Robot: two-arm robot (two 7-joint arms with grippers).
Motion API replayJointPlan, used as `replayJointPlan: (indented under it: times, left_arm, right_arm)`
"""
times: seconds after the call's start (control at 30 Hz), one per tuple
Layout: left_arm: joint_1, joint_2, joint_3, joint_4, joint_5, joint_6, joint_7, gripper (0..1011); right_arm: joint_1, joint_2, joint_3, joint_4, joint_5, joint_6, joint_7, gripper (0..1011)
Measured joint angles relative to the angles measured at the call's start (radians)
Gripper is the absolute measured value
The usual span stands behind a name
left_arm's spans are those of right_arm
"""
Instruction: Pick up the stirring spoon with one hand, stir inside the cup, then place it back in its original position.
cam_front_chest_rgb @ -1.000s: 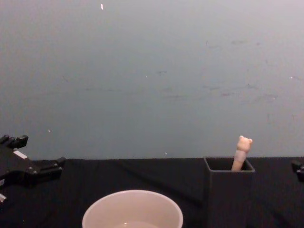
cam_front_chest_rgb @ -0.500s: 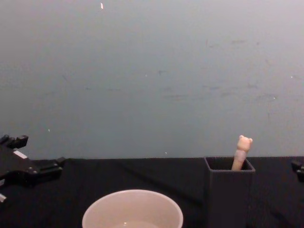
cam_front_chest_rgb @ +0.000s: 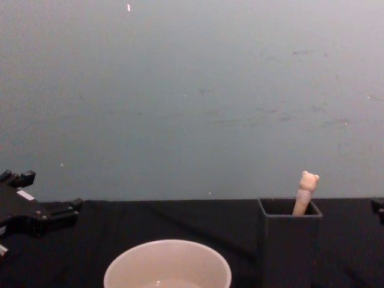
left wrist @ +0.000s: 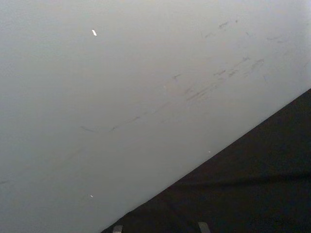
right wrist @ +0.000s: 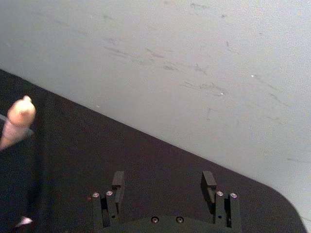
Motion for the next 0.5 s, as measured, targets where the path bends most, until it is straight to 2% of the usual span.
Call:
replayJointPlan:
  times: [0.17,0.2,0.3,0.5]
  left_arm:
    - [0.0,0.0,0.0,0.0,0.0,0.0,0.0,1001]
    - [0.0,0.0,0.0,0.0,0.0,0.0,0.0,1001]
    - [0.0,0.0,0.0,0.0,0.0,0.0,0.0,1001]
    - [0.0,0.0,0.0,0.0,0.0,0.0,0.0,1001]
  right_arm:
    - [-0.038,0.029,0.047,-0.044,0.104,0.003,0.119,1002]
    - [-0.038,0.029,0.047,-0.044,0.104,0.003,0.119,1002]
    - [-0.07,0.05,0.071,-0.08,0.16,0.011,0.189,1002]
    - [-0.114,0.069,0.089,-0.126,0.201,0.022,0.255,1002]
